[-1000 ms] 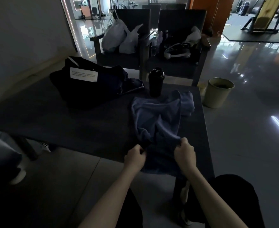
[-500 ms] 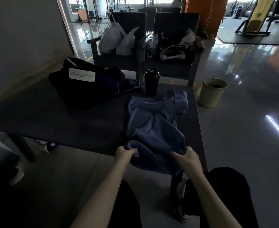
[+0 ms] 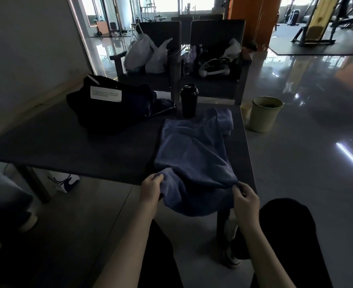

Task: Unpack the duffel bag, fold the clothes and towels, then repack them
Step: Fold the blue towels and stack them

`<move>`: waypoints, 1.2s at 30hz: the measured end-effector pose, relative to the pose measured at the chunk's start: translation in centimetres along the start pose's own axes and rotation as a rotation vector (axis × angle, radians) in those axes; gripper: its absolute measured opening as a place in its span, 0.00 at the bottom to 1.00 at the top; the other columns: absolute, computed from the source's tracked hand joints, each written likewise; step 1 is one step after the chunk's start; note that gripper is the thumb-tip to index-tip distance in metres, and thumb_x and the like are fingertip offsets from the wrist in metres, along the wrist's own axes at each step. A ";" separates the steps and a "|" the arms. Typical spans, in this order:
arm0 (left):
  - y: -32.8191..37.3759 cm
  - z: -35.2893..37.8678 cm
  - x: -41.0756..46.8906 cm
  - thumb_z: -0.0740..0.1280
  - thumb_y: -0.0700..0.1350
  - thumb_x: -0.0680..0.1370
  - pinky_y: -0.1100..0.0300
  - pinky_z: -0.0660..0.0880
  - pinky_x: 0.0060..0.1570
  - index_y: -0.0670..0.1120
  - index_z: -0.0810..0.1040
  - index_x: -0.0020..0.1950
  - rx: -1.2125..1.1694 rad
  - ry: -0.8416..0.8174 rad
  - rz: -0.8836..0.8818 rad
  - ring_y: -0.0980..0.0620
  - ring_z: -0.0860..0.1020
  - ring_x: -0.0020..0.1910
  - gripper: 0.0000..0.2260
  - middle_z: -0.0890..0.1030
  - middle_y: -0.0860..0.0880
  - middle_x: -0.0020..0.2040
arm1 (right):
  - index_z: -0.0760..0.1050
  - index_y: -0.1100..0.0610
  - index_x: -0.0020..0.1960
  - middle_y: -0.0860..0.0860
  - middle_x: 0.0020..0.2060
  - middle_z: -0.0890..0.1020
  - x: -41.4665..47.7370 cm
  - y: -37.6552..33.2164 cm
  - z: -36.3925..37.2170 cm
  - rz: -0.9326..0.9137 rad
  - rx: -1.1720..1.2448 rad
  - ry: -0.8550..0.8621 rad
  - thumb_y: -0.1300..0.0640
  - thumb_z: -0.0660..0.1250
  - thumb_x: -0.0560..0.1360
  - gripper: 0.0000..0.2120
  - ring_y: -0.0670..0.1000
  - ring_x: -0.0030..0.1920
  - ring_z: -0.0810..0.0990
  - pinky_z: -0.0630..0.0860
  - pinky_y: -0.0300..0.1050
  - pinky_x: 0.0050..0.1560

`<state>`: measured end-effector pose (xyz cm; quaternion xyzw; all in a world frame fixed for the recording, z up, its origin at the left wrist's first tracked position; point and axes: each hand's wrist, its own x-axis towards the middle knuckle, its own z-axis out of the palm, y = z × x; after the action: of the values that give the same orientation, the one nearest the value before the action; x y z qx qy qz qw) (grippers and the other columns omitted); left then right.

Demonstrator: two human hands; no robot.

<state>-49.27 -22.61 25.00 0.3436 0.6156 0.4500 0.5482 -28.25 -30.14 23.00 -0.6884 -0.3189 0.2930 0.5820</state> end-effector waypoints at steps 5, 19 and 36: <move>0.2 -1.1 -1.5 0.57 0.39 0.81 0.52 0.76 0.41 0.43 0.77 0.50 -0.126 -0.004 0.003 0.43 0.78 0.45 0.09 0.79 0.37 0.52 | 0.71 0.49 0.64 0.47 0.54 0.80 -1.3 -1.2 -1.0 0.174 0.426 -0.293 0.65 0.66 0.75 0.21 0.48 0.54 0.80 0.78 0.40 0.45; 0.5 2.4 -7.0 0.71 0.54 0.73 0.67 0.74 0.46 0.47 0.79 0.57 0.813 -0.636 0.277 0.58 0.79 0.49 0.16 0.80 0.54 0.50 | 0.74 0.58 0.60 0.45 0.39 0.84 -1.6 -3.3 0.5 0.213 0.527 -0.479 0.72 0.57 0.76 0.17 0.41 0.36 0.83 0.80 0.37 0.38; -1.5 5.5 -5.0 0.67 0.43 0.75 0.58 0.75 0.45 0.42 0.79 0.47 0.650 -0.358 0.622 0.50 0.79 0.45 0.05 0.80 0.46 0.45 | 0.76 0.54 0.53 0.57 0.50 0.80 -1.2 -3.8 0.7 0.099 0.375 -0.457 0.71 0.62 0.75 0.15 0.52 0.51 0.80 0.76 0.40 0.48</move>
<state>-42.91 -26.70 25.47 0.7367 0.4885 0.3108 0.3493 -29.90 -30.22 26.71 -0.4996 -0.3481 0.5221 0.5971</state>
